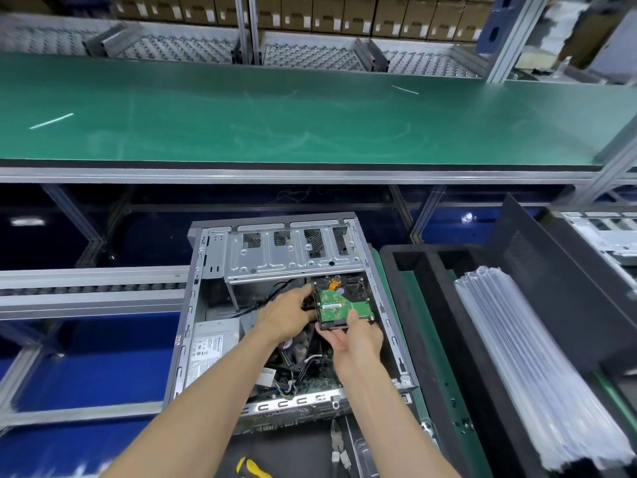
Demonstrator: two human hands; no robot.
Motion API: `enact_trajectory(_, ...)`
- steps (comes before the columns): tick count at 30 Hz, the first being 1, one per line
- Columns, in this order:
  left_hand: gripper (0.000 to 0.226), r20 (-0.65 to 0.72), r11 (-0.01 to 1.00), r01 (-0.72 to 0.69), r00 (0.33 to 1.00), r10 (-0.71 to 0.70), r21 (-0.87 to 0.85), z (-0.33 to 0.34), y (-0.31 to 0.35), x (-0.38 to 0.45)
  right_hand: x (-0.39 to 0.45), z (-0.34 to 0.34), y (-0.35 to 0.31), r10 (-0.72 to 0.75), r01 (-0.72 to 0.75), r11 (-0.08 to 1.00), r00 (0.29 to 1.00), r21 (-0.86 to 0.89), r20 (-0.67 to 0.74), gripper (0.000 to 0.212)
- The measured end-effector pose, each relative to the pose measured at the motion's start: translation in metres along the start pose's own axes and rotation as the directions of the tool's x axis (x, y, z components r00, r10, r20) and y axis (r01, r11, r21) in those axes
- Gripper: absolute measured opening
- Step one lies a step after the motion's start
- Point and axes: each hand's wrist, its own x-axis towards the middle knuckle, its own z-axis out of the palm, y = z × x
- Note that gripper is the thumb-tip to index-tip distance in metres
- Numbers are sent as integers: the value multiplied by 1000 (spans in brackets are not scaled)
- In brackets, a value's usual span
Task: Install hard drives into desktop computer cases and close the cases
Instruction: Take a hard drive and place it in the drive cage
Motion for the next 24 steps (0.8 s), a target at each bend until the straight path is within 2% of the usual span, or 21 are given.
enact_trajectory(3, 66, 43, 1000, -27, 999, 26, 6, 2, -2, 2, 3, 3, 3, -18, 18, 1000, 999, -7, -41, 50)
enact_trajectory(6, 68, 84, 999, -25, 996, 27, -23, 1, -3, 4, 3, 7, 8, -46, 45, 999, 996, -20, -76, 59)
enact_trajectory(13, 61, 95, 989, 2, 995, 12, -145, 1, -8, 9, 7, 4, 8, -115, 104, 983, 991, -150, -66, 36)
enact_trajectory(18, 67, 136, 964, -7, 990, 45, -266, 1, -12, 10, 4, 3, 6, -36, 33, 999, 997, -39, -72, 19)
enact_trajectory(24, 58, 193, 882, 76, 981, 17, -465, -3, -8, 13, 10, 7, 5, -67, 62, 997, 992, -48, -111, 13)
